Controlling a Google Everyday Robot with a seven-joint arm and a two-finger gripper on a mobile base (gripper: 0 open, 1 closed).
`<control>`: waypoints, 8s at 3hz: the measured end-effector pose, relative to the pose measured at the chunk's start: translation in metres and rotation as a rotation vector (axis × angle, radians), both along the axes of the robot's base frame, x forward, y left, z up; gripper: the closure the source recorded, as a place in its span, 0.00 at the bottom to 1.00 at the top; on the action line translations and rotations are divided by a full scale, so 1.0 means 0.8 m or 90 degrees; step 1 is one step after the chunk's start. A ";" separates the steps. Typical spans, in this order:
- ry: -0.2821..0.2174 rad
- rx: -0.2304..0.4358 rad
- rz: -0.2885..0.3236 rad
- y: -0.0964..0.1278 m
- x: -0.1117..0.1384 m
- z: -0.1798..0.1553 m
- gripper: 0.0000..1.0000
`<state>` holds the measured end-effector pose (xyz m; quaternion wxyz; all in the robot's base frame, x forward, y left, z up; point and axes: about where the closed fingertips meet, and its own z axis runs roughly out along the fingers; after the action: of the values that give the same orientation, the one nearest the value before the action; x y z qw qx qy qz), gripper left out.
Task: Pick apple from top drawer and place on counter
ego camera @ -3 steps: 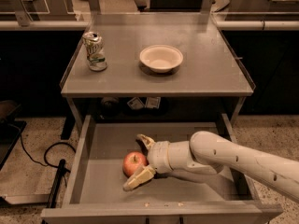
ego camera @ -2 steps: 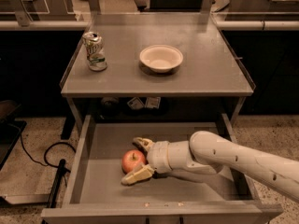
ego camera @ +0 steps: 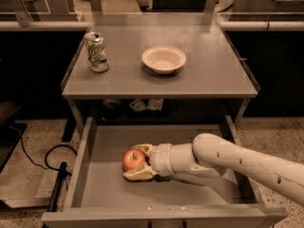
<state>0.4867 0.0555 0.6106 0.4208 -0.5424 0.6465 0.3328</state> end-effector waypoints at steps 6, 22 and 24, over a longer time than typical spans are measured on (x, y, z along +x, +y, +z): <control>-0.039 -0.049 -0.164 -0.093 -0.001 0.149 1.00; -0.070 -0.071 -0.497 -0.373 0.254 0.303 1.00; -0.046 -0.050 -0.473 -0.359 0.255 0.283 1.00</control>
Offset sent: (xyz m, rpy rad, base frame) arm -0.0040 -0.0025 0.0074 0.0113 0.0027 -0.0191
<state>0.6908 -0.2318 0.8373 0.5142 -0.2981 0.7962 0.1132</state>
